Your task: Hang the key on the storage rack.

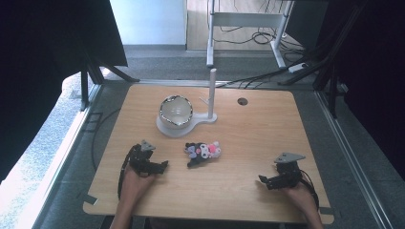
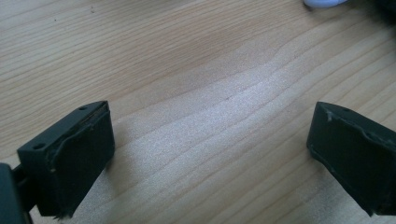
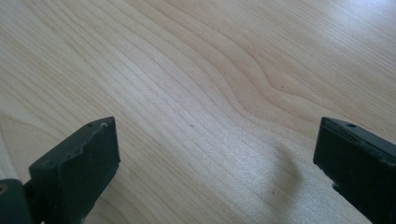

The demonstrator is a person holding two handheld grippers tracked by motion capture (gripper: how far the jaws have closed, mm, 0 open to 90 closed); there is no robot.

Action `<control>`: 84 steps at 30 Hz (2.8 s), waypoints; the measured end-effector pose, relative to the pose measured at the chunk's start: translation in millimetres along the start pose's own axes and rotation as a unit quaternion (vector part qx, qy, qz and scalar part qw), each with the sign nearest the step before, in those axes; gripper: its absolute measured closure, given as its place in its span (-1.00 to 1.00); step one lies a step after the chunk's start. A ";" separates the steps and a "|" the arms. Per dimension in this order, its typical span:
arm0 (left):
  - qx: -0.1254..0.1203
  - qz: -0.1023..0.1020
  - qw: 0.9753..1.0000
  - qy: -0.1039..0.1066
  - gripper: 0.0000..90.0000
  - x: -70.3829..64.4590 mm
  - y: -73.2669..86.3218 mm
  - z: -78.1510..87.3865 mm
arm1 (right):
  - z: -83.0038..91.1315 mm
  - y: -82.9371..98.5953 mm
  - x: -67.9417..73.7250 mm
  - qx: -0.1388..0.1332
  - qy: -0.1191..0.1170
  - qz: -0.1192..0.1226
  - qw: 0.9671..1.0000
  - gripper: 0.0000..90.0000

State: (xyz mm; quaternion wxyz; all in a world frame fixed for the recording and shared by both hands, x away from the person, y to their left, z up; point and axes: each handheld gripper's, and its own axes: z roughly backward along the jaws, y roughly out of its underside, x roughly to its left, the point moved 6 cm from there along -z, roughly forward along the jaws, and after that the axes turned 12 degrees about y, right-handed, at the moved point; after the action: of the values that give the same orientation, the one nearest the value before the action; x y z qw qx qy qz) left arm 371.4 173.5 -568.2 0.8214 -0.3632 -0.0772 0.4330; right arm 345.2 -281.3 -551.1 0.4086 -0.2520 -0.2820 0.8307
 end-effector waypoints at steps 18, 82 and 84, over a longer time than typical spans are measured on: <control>0.000 0.000 1.000 0.000 -0.98 0.0 0.0 0.0 | -6.9 -30.4 11.1 0.019 -0.046 0.043 0.998 -0.96; 0.001 -0.002 1.000 0.001 -0.98 0.2 0.0 0.2 | -64.5 -147.4 77.2 0.102 -0.145 0.256 0.950 -0.79; 0.001 -0.002 1.000 0.001 -0.98 0.3 0.0 0.2 | -67.7 -150.8 80.5 0.105 -0.148 0.266 0.947 -0.78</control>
State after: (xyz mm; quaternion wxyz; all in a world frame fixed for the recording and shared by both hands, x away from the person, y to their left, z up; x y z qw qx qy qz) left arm 371.5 173.8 -568.0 0.8226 -0.3626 -0.0770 0.4313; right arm 426.7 -121.0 -512.9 0.1509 -0.1474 -0.1737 0.9619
